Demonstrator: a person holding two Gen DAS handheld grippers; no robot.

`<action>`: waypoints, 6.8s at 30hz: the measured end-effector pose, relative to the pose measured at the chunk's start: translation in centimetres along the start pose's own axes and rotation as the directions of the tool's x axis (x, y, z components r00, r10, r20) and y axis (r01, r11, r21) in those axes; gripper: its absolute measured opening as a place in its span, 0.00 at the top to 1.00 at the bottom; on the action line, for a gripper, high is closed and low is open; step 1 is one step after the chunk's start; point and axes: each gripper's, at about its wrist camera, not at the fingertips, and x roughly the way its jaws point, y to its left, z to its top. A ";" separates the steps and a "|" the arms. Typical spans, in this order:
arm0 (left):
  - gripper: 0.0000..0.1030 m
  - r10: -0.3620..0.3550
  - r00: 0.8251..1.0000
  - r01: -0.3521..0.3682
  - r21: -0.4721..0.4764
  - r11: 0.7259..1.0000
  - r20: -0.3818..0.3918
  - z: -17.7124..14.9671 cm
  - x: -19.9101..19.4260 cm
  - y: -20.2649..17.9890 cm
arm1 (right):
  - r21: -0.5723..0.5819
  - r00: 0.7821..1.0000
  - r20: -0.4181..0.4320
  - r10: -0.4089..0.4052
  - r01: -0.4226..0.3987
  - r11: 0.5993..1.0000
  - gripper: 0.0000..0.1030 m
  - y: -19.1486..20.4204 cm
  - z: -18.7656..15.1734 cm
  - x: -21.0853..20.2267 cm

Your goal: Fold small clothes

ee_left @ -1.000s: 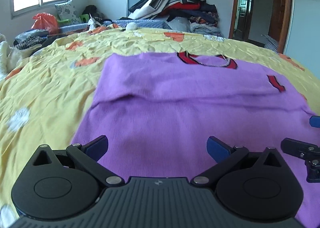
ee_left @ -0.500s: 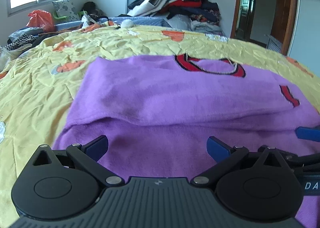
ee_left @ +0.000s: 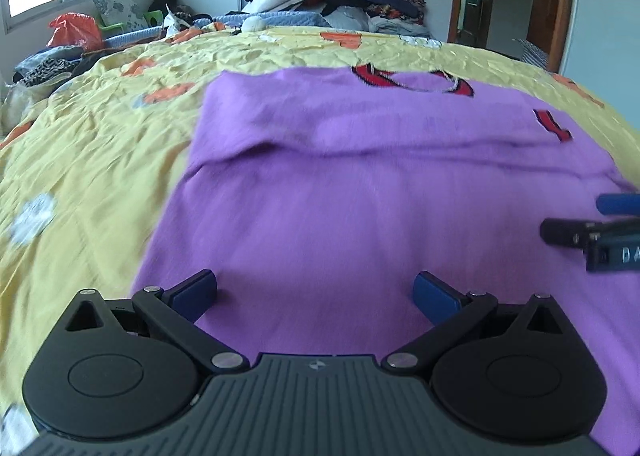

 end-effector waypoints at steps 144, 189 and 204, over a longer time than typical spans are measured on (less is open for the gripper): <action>0.07 0.031 0.997 -0.018 -0.163 0.986 0.075 11.8 12.3 5.3 | 0.060 0.998 -0.007 -0.068 0.069 0.996 0.91 -12.4 13.0 12.0; 0.03 -0.061 0.998 0.057 -0.143 0.988 -0.026 3.3 2.3 8.0 | 0.053 0.999 -0.022 -0.032 0.033 0.998 0.00 -9.4 -1.0 -2.9; 0.15 -0.624 0.780 0.518 -0.593 0.616 0.033 5.1 6.7 17.6 | 0.414 0.915 0.114 0.387 -0.398 0.819 0.23 -20.6 -2.6 -2.3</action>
